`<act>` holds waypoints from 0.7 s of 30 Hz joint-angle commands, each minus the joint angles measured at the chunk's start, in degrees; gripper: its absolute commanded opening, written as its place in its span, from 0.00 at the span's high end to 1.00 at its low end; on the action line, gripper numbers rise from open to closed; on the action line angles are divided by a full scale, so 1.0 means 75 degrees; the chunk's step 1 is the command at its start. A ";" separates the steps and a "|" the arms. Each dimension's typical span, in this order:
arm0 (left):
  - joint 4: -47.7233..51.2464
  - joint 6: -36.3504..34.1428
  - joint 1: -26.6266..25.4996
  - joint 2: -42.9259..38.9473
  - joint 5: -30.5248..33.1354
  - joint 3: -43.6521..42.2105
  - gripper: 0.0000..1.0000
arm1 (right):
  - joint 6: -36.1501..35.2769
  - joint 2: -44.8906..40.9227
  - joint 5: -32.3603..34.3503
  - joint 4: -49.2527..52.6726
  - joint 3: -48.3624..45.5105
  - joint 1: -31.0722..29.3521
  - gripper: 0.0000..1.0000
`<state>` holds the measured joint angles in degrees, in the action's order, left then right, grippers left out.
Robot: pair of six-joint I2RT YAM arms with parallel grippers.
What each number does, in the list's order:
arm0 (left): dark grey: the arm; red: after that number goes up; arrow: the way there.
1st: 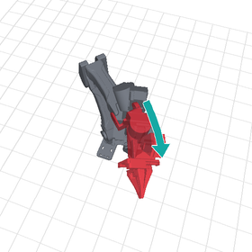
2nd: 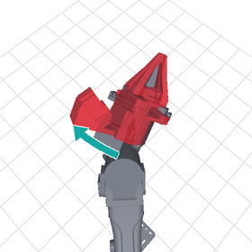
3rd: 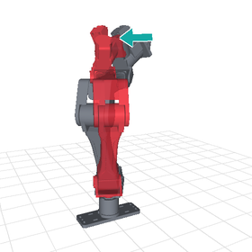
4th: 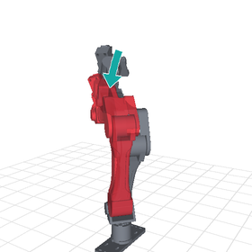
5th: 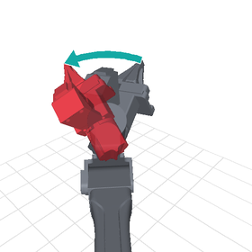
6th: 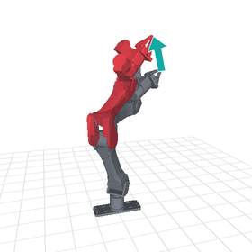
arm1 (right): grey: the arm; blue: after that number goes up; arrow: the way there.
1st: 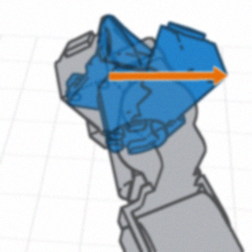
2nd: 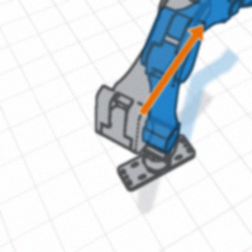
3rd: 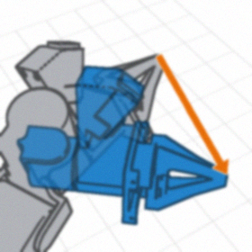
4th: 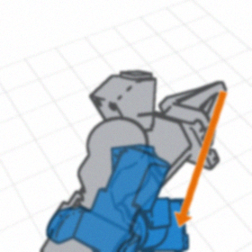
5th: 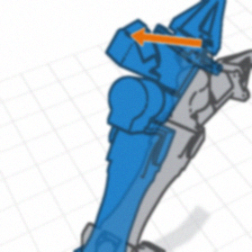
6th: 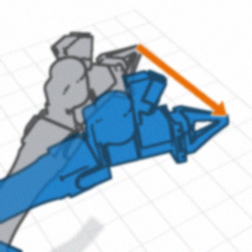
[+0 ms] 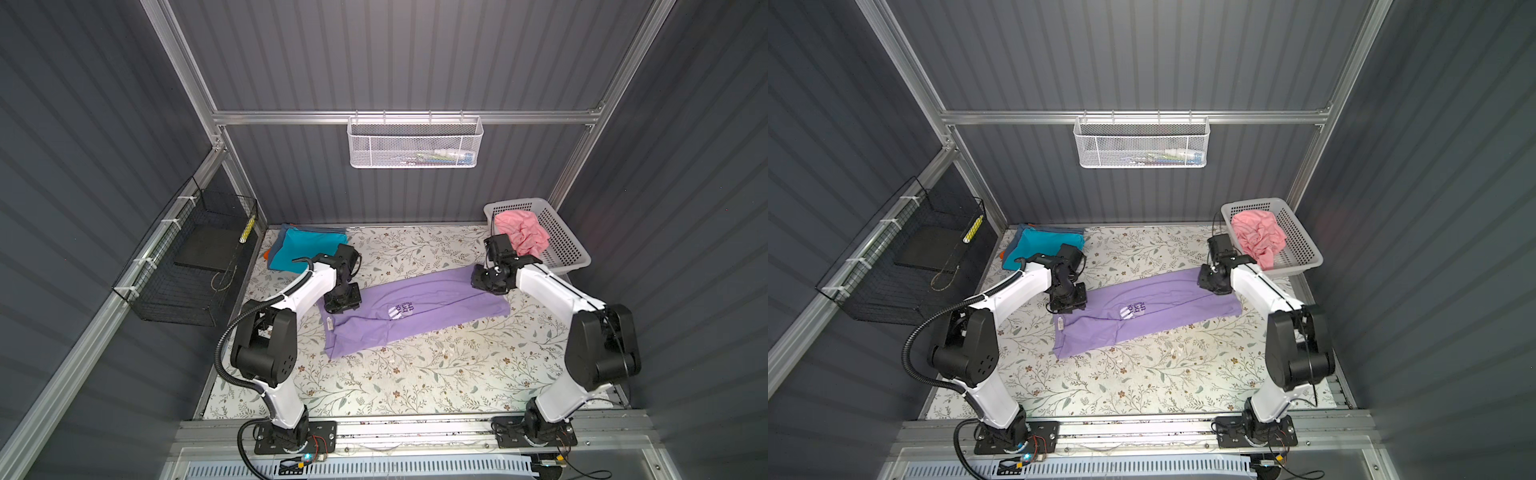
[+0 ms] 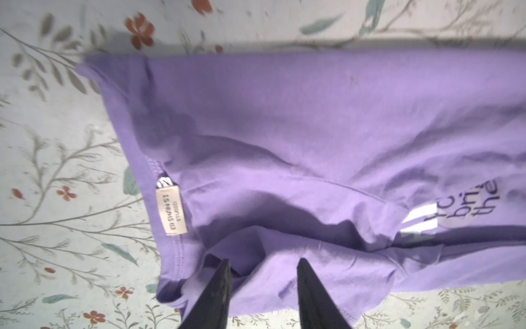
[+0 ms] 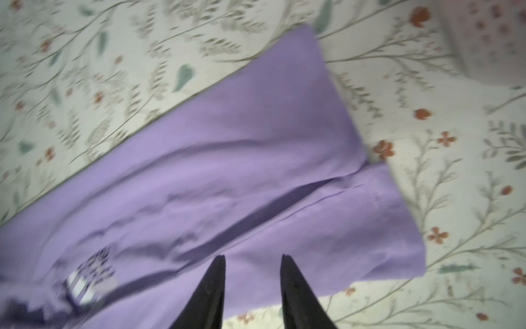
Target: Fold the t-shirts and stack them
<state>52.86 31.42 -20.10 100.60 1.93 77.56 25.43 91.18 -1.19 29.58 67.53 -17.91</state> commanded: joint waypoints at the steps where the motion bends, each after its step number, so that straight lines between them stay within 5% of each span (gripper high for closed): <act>1: 0.0300 -0.0124 0.0011 -0.0522 0.0192 -0.0051 0.58 | -0.0343 -0.0290 -0.0593 -0.0598 -0.0602 -0.1026 0.67; 5: 0.0293 0.0016 0.0009 -0.1222 0.0147 -0.0856 0.56 | -0.0269 0.0077 -0.1320 -0.1039 -0.0768 -0.2346 0.67; 12: -0.0579 0.0498 0.0017 -0.2183 -0.0429 -0.2611 0.34 | 0.0033 0.1361 -0.2055 -0.1700 -0.0241 -0.3708 0.59; 21: -0.1511 0.0627 0.0015 -0.1754 -0.0645 -0.2978 0.45 | 0.0599 0.2480 -0.3148 -0.2115 0.0340 -0.4103 0.54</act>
<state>44.42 35.53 -19.84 85.95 -1.76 55.13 28.10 108.66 -21.28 15.38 68.27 -47.68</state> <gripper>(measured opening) 0.561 0.457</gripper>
